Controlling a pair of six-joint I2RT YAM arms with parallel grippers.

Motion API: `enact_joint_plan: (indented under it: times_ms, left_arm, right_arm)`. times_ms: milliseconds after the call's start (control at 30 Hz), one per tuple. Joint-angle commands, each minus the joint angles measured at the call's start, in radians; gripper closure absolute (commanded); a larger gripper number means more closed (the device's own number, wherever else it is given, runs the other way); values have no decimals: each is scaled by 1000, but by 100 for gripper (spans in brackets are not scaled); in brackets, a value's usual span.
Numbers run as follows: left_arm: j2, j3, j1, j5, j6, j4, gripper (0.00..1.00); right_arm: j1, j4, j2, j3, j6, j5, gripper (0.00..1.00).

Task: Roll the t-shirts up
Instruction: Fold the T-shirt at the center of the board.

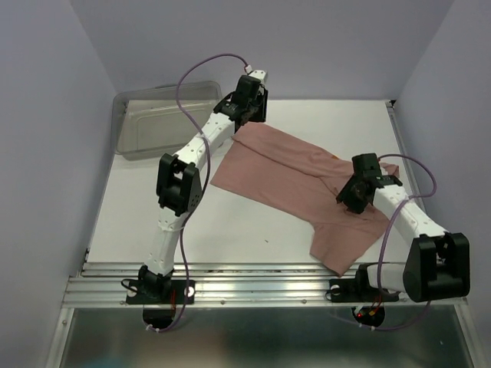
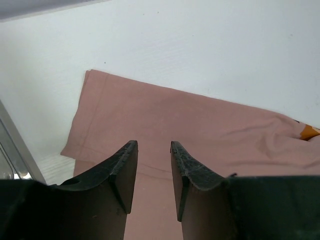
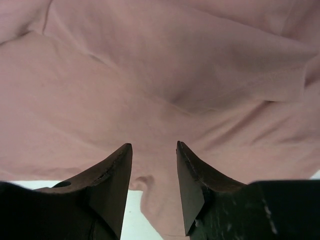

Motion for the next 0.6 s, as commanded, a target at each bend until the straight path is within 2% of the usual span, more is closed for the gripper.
enact_joint_plan:
  times_ms: [0,100,367,567]
  left_arm:
    - [-56,-56,-6,-23,-20,8,57]
    - [-68,-78,-7,-38,-20,3,57]
    - [-82,-93,-7,-47,-23,-1,57]
    - [-82,-96,-9,-52,-23,-4,57]
  right_arm:
    - [42,-44,21,21,10,129,54]
    - [78,-72,94,56,-31,218,54]
    - [98,-9,218,59,-77,255,55]
    - [98,12,248,68,-80,316,57]
